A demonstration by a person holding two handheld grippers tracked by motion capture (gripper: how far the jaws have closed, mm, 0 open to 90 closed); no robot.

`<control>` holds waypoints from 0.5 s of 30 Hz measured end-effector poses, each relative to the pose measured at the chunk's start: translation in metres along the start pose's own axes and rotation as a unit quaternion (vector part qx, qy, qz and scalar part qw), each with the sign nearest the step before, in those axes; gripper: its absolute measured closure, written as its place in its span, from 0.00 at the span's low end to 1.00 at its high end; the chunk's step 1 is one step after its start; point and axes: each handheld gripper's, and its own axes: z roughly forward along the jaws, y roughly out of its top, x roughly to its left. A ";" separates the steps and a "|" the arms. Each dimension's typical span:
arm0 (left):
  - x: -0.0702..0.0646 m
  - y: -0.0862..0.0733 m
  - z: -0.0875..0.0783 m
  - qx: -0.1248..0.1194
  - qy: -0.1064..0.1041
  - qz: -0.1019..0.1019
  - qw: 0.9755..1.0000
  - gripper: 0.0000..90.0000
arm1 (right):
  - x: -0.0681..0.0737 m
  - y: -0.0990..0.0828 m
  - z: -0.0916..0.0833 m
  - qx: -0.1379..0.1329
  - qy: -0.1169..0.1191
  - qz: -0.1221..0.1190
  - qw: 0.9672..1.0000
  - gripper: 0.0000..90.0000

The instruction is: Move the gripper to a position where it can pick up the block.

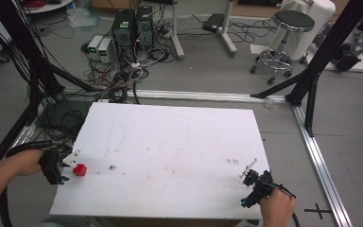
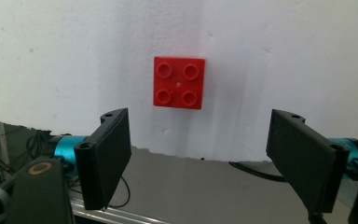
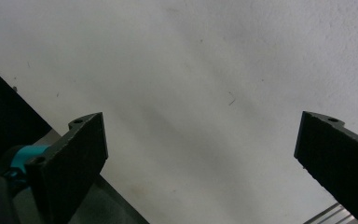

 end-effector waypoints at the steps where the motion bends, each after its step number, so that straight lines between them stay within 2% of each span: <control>1: 0.002 0.000 0.000 0.004 -0.002 0.003 1.000 0.25 | 0.000 0.000 0.000 0.001 0.001 0.001 1.000 0.02; 5: 0.008 0.000 0.005 0.009 -0.006 0.010 1.000 0.25 | -0.001 -0.001 0.001 0.001 0.001 0.001 1.000 0.02; 6: 0.010 0.001 0.006 0.008 -0.010 0.005 1.000 0.25 | -0.001 -0.001 0.000 0.002 0.001 0.001 1.000 0.02; 7: 0.013 0.002 0.008 0.009 -0.025 0.009 1.000 0.26 | 0.000 0.000 0.001 0.002 0.001 0.002 1.000 0.02; 15: 0.020 0.010 0.020 0.024 -0.036 0.020 0.999 0.27 | 0.000 0.000 0.001 0.002 0.002 0.001 1.000 0.02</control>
